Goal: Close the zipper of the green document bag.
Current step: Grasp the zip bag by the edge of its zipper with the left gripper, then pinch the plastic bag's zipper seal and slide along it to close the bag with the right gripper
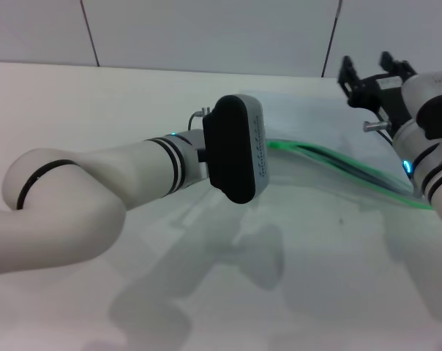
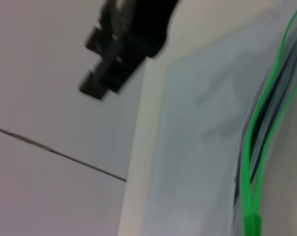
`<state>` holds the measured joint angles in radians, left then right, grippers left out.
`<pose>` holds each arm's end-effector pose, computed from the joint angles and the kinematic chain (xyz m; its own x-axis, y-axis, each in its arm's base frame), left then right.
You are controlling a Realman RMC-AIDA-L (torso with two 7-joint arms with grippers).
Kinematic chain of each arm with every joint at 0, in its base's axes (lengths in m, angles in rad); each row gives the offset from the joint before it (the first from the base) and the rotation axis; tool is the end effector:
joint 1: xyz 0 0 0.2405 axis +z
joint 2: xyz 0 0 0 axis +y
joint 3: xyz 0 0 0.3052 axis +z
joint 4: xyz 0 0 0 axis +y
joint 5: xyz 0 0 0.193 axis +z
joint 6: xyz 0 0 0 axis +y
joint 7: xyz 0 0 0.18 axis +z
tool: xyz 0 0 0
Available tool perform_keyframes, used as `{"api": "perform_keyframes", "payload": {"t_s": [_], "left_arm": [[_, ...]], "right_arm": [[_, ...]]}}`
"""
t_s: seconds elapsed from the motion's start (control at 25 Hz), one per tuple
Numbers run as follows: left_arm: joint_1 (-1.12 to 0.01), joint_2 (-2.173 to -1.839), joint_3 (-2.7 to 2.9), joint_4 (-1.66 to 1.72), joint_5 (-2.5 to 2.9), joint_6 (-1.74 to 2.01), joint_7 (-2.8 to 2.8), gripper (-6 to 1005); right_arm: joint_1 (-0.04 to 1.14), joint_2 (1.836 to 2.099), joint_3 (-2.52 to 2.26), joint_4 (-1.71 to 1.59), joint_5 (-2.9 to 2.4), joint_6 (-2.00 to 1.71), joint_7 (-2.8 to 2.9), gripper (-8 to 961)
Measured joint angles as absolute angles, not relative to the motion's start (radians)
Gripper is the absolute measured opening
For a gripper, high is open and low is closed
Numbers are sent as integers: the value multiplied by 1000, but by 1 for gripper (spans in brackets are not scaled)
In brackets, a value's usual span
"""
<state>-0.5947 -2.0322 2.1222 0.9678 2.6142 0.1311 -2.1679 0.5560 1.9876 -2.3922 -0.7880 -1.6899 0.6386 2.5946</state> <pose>-0.1974 0.4288 -0.1438 0.9085 -0.3031 -0.2876 -0.4174 -0.6256 -0.6591 0.2469 0.4444 -0.0756 0.7394 -0.1229 -0.6619 -0.6698 -0.2332 -0.7049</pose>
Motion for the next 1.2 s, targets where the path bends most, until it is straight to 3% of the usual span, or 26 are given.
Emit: {"api": "perform_keyframes", "payload": {"t_s": [0.24, 0.6, 0.84, 1.2], "left_arm": [[-533, -2030, 2100, 1056, 2613, 140, -2168, 60], [-474, -2025, 2080, 1134, 2614, 150, -2163, 55], [-472, -2025, 2077, 1138, 2613, 153, -2168, 55], [-471, -2027, 2077, 1138, 2612, 146, -2172, 55]], "right_arm": [[517, 1865, -2394, -941, -1972, 519, 2765, 643], [485, 1769, -2380, -1121, -2160, 368, 2813, 642], [457, 1763, -2359, -1166, -2159, 416, 2814, 642], [390, 1817, -2310, -1174, -2031, 616, 2817, 641]]}}
